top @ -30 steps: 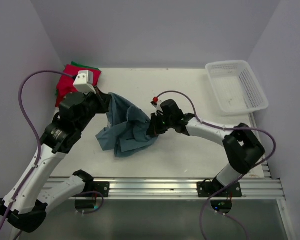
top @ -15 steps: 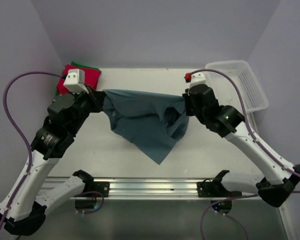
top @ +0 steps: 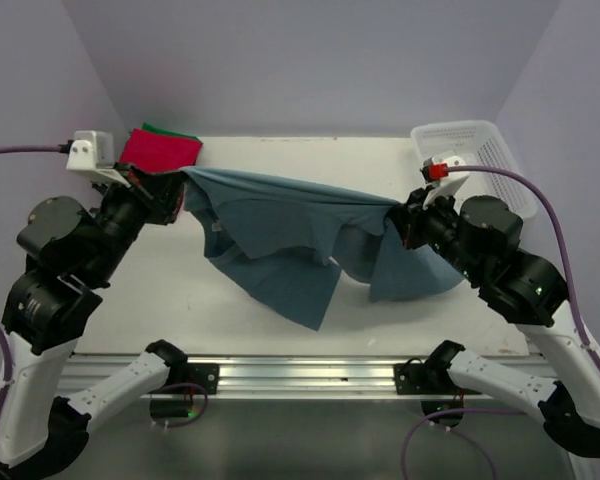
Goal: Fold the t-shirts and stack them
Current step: Flatten the tshirt out
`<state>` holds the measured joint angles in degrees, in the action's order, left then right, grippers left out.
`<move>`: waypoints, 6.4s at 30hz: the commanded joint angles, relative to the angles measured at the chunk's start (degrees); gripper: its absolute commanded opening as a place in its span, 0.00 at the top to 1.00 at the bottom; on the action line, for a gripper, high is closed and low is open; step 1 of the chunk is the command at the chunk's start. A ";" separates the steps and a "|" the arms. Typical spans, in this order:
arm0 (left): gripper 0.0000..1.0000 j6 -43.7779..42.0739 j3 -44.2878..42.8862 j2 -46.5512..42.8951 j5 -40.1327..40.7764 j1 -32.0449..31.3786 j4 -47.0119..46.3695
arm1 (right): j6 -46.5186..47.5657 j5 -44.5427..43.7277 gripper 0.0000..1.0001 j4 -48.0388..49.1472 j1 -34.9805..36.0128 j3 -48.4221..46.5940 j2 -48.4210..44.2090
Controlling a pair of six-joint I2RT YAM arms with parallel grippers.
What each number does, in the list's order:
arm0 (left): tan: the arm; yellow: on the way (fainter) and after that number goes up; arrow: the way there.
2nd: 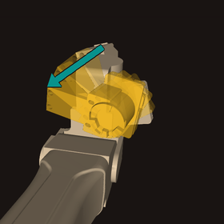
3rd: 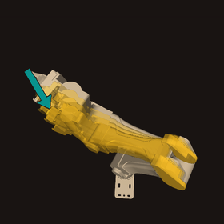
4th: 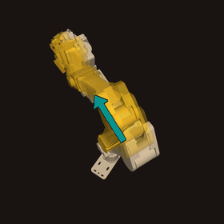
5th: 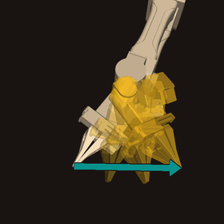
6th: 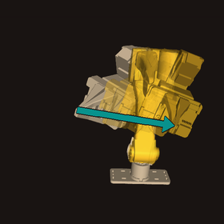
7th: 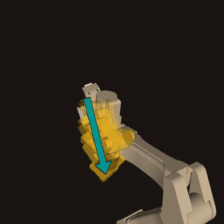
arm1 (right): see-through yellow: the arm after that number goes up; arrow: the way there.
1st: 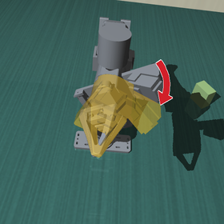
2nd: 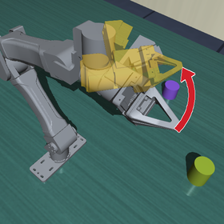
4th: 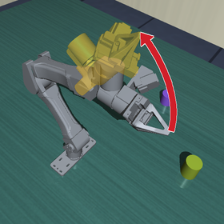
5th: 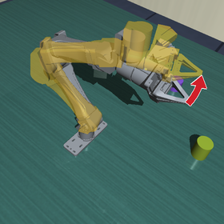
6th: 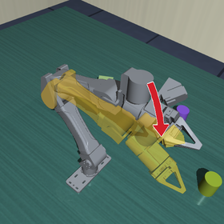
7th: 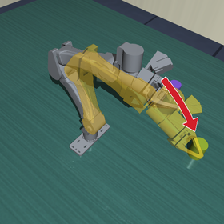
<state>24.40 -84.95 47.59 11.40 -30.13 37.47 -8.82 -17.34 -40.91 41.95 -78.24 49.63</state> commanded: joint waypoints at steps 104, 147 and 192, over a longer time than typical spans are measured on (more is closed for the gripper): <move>1.00 -6.92 37.40 38.70 37.00 -43.51 -52.10 | 1.09 35.19 1.00 8.30 -13.48 -15.63 70.08; 1.00 7.92 42.76 23.14 10.33 22.27 -41.25 | -3.48 20.42 1.00 7.33 -14.18 2.03 57.07; 0.19 0.64 47.24 23.76 -19.57 10.01 -30.00 | -10.07 13.04 0.01 8.65 -13.65 2.38 44.60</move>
<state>26.76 -36.99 70.13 -6.74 -18.57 7.22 -17.17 0.01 -31.24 28.12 -74.89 99.53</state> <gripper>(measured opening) 0.823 0.987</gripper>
